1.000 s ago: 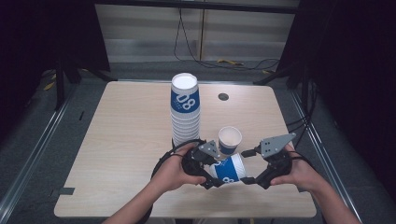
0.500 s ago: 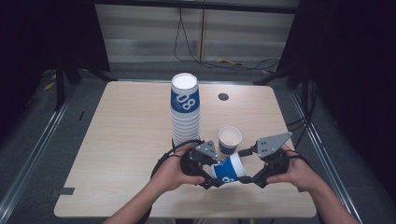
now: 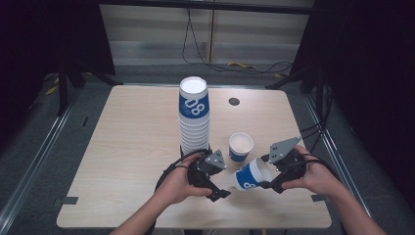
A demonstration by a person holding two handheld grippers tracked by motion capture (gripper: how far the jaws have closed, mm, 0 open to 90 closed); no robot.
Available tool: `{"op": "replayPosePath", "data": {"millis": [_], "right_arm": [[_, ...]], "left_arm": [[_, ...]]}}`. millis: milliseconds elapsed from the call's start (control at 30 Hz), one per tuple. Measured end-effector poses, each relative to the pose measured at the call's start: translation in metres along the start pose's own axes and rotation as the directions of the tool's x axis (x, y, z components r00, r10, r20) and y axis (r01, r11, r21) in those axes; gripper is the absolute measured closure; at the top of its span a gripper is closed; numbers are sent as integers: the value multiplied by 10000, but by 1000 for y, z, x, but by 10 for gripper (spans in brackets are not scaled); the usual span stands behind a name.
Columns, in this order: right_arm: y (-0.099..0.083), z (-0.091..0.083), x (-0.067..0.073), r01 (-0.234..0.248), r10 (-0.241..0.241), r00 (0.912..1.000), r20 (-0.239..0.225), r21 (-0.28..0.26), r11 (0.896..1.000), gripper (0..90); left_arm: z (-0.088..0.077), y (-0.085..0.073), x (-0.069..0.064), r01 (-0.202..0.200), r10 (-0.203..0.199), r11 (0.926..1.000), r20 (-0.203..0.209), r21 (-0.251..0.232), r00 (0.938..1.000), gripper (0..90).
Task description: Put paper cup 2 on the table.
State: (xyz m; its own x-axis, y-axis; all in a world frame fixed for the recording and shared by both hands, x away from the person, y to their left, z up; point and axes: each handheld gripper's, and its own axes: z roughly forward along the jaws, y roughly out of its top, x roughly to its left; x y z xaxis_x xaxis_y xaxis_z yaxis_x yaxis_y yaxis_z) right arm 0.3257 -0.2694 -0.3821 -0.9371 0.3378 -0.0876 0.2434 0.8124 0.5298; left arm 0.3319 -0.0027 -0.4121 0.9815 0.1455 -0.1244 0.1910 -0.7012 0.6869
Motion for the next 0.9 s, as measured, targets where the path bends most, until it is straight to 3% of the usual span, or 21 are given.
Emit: {"op": "replayPosePath", "data": {"millis": [67,133,333,533,700,900], "right_arm": [[-1,0,-2,-237,236,9997,56,206,9995,158],[-1,-1,-2,-93,79,9995,297,484,9988,156],[-1,0,-4,-122,71,9990,434,1199,9927,151],[2,8,-5,-33,-77,9987,500,2166,9762,144],[7,17,-5,361,-507,9974,521,2508,9674,140],[15,26,-3,428,-596,9968,525,2761,9602,135]], "left_arm": [[1,-1,0,-32,31,9999,68,98,10000,200],[3,-2,-1,52,-52,10000,81,53,10000,199],[4,-4,-1,-38,38,9998,22,176,10000,199],[6,-7,-1,75,-78,9998,118,191,9999,199],[7,-9,0,97,-100,9996,128,253,9999,200],[6,-12,1,139,-143,9997,169,219,9998,200]]}}
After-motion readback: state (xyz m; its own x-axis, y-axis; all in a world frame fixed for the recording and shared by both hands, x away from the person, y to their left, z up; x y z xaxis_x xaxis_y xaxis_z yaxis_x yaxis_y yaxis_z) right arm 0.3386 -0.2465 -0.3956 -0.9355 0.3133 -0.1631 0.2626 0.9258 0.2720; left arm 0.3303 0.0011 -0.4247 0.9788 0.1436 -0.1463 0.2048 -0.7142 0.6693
